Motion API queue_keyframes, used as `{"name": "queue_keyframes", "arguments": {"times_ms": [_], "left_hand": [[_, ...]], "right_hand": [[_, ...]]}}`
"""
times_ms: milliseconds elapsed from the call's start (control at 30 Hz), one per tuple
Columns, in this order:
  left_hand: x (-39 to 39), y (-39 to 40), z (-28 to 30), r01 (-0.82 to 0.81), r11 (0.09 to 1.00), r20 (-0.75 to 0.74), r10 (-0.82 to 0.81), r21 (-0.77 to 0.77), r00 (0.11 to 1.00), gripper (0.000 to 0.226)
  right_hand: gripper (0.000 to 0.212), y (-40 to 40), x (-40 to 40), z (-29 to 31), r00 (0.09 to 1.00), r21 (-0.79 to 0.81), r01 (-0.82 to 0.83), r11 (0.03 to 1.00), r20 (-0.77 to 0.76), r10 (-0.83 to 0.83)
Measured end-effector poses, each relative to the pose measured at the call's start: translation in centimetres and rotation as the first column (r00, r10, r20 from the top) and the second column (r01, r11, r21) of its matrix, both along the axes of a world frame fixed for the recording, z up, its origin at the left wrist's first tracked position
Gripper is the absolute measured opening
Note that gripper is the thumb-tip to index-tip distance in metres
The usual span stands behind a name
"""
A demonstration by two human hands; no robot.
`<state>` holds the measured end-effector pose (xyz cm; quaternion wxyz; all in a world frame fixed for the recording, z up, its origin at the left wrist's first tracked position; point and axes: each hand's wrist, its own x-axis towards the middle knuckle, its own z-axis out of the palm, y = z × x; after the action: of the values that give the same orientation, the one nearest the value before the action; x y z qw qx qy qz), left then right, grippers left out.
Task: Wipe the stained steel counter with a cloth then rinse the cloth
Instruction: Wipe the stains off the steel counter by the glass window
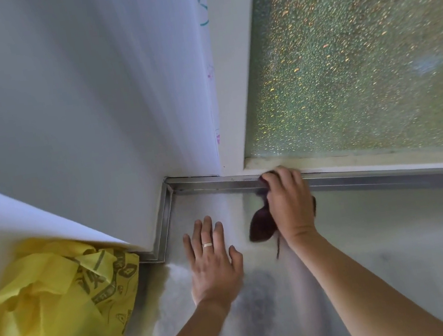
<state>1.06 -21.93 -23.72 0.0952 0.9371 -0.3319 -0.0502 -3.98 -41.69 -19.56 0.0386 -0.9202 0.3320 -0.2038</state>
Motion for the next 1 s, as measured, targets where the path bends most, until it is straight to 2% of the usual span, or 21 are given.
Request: {"name": "queue_keyframes", "arguments": {"times_ms": [33,100,133,167,233,267,333,400,467,600,767,833,900,967,1000], "left_hand": [[0.0,0.0,0.0,-0.001,1.000,-0.003,0.001,0.002,1.000,0.058],[-0.1,0.0,0.0,-0.006,1.000,-0.006,0.006,-0.010,1.000,0.056],[-0.1,0.0,0.1,-0.006,1.000,-0.008,0.006,-0.020,1.000,0.055],[-0.1,0.1,0.1,-0.007,0.999,-0.010,0.007,-0.031,1.000,0.054],[-0.2,0.1,0.3,-0.015,0.998,-0.019,0.014,-0.057,1.000,0.051],[-0.2,0.1,0.4,-0.023,0.997,-0.027,0.021,-0.074,0.999,0.050],[-0.3,0.0,0.5,-0.036,0.994,-0.040,0.032,-0.106,0.999,0.047],[-0.3,0.0,0.4,-0.035,0.992,-0.028,0.032,-0.124,0.999,0.045],[-0.3,0.1,0.2,-0.032,0.991,-0.013,0.030,-0.130,0.999,0.044],[-0.6,0.1,0.4,-0.023,0.988,0.030,0.028,-0.152,0.999,0.044],[-1.5,0.1,1.2,-0.004,0.998,0.071,0.008,-0.056,0.997,0.045],[-2.4,0.0,1.7,0.023,0.997,0.051,-0.018,-0.079,0.999,0.036],[-4.2,-0.5,2.2,0.138,0.976,0.058,-0.130,-0.166,0.990,0.026],[-6.7,-1.3,2.5,0.243,0.936,0.060,-0.235,-0.256,0.970,0.021],[-8.0,-1.9,2.5,0.258,0.921,0.047,-0.256,-0.293,0.966,0.020]], "right_hand": [[0.030,-0.8,-1.4,0.5,0.990,0.092,0.139,0.986,0.001,-0.140],[0.030,-2.1,-3.9,1.9,0.898,0.317,0.404,0.858,0.039,-0.437],[0.030,-2.5,-5.0,2.5,0.875,0.393,0.424,0.816,0.056,-0.481],[0.030,-2.5,-5.8,3.1,0.903,0.424,0.353,0.834,0.081,-0.423],[0.031,-1.2,-7.2,4.1,0.986,0.416,0.053,0.908,0.123,-0.114],[0.032,-0.3,-7.7,4.1,0.996,0.396,-0.068,0.916,0.077,0.041],[0.043,2.1,-8.3,2.7,0.963,0.356,-0.159,0.921,-0.148,0.224],[0.053,4.8,-8.7,0.5,0.930,0.371,-0.132,0.919,-0.274,0.244],[0.056,6.6,-9.0,-1.2,0.946,0.336,-0.101,0.937,-0.260,0.195],[0.047,6.7,-11.1,-2.4,0.968,0.223,-0.089,0.971,-0.212,0.137],[0.049,6.2,-18.1,-2.7,0.939,0.195,-0.105,0.975,-0.303,0.161],[0.050,4.9,-21.2,-2.2,0.930,0.173,-0.032,0.984,-0.356,0.093],[0.050,2.9,-23.1,-0.6,0.902,0.174,0.202,0.964,-0.417,-0.114],[0.052,0.8,-23.5,1.6,0.838,0.245,0.472,0.847,-0.423,-0.345],[0.053,0.0,-23.4,2.6,0.827,0.284,0.525,0.802,-0.392,-0.402]]}}
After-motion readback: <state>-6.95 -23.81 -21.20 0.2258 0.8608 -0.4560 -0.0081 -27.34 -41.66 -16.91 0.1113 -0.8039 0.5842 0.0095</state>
